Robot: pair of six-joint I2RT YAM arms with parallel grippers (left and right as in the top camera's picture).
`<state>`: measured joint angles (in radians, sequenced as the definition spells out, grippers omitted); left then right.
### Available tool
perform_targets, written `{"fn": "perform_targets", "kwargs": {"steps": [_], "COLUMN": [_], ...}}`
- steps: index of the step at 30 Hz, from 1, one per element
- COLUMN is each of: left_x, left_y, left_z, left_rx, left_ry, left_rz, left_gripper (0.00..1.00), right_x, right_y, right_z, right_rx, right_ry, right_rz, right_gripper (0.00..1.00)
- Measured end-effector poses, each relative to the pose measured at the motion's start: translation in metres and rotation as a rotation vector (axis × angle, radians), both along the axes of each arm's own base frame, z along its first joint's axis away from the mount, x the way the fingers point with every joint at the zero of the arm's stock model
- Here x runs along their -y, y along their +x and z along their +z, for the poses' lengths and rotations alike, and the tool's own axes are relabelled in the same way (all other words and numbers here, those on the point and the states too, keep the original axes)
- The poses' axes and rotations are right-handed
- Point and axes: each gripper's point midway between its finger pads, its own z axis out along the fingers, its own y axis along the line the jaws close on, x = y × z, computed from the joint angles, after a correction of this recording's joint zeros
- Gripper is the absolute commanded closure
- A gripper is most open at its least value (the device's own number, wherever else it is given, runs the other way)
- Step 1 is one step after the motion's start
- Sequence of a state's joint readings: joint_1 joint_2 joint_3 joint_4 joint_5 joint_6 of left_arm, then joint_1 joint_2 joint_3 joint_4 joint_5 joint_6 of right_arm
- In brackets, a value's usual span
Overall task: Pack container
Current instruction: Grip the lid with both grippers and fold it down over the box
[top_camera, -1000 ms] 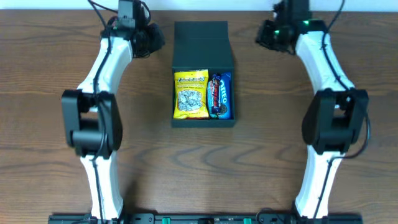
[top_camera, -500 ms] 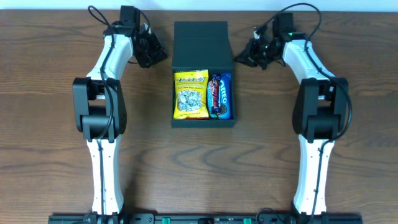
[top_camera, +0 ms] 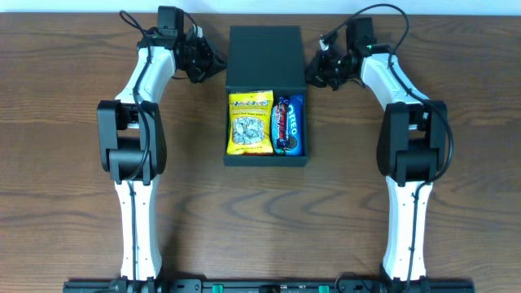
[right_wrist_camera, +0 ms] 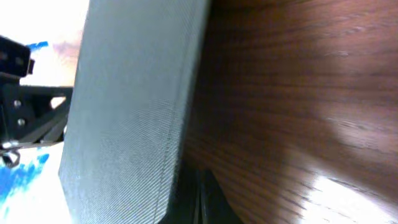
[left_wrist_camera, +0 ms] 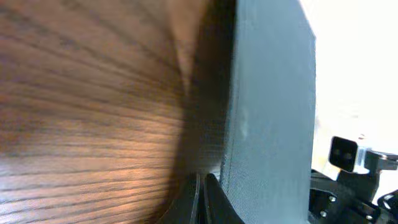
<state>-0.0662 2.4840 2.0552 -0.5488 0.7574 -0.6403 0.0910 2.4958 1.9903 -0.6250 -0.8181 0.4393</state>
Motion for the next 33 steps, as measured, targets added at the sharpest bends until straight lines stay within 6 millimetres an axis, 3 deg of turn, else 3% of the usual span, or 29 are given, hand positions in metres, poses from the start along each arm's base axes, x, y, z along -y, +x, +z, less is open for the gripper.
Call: {"fn": "perform_targets", "kwargs": {"steps": [10,15,20,29,33], "left_x": [0.011,0.017,0.021,0.031,0.031], "left_y": [0.008,0.016,0.023,0.013,0.003], "left_z": [0.028,0.056,0.09,0.135,0.138], "left_rx": [0.096,0.179,0.272,0.359,0.359], "left_ry": [-0.112,-0.139,-0.161,-0.179,-0.162], "left_rz": [-0.074,-0.12,-0.166,-0.27,-0.312], "left_gripper": [0.94,0.94,0.94,0.94,0.94], "right_x": [0.013,0.017,0.016,0.018,0.019], "right_y": [0.006,0.008,-0.001,-0.03,-0.05], "right_z": [0.026,0.049,0.068,0.15,0.175], "right_rx": [0.126,0.203,0.247,0.406,0.433], "right_ry": [0.113,0.151,0.152,0.095,0.041], "right_rz": [0.085,0.132,0.181,0.275,0.311], "right_gripper": [0.99,0.99,0.99,0.99,0.99]}}
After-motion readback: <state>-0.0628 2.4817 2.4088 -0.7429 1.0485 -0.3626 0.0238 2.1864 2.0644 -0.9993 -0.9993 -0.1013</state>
